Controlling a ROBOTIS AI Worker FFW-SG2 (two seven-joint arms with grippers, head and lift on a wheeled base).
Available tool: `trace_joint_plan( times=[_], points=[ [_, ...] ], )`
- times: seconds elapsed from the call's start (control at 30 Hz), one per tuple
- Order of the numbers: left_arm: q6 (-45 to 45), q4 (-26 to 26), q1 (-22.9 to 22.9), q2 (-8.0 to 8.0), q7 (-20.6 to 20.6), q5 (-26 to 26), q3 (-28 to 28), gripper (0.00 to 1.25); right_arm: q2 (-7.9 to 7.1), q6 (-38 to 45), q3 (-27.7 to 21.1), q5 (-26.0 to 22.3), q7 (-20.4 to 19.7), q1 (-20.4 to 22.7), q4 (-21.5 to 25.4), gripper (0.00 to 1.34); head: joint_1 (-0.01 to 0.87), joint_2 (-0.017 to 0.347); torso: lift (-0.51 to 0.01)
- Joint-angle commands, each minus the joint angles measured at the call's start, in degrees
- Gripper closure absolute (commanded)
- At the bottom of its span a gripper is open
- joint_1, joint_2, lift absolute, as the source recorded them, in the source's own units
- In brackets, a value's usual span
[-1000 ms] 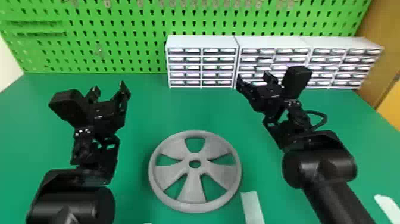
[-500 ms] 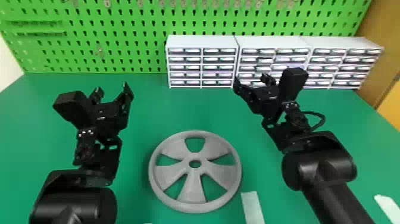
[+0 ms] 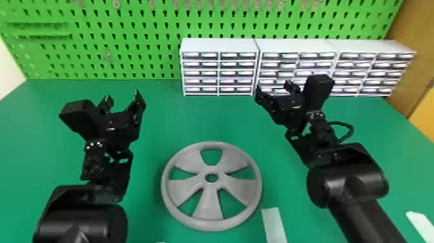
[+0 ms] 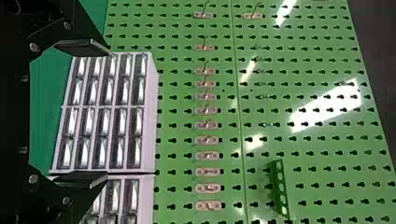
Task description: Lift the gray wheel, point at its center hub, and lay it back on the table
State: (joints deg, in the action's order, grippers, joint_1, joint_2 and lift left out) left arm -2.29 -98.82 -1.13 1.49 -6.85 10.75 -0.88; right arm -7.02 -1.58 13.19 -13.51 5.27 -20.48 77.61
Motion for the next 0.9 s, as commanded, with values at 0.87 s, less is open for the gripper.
trace_joint_plan(
  times=[0.87],
  points=[
    [0.0, 0.1, -0.4, 0.00, 0.3, 0.2, 0.1, 0.51, 0.34, 0.2, -0.5, -0.1, -0.1, 0.0, 0.0, 0.34, 0.692, 0.048, -0.096]
  ],
)
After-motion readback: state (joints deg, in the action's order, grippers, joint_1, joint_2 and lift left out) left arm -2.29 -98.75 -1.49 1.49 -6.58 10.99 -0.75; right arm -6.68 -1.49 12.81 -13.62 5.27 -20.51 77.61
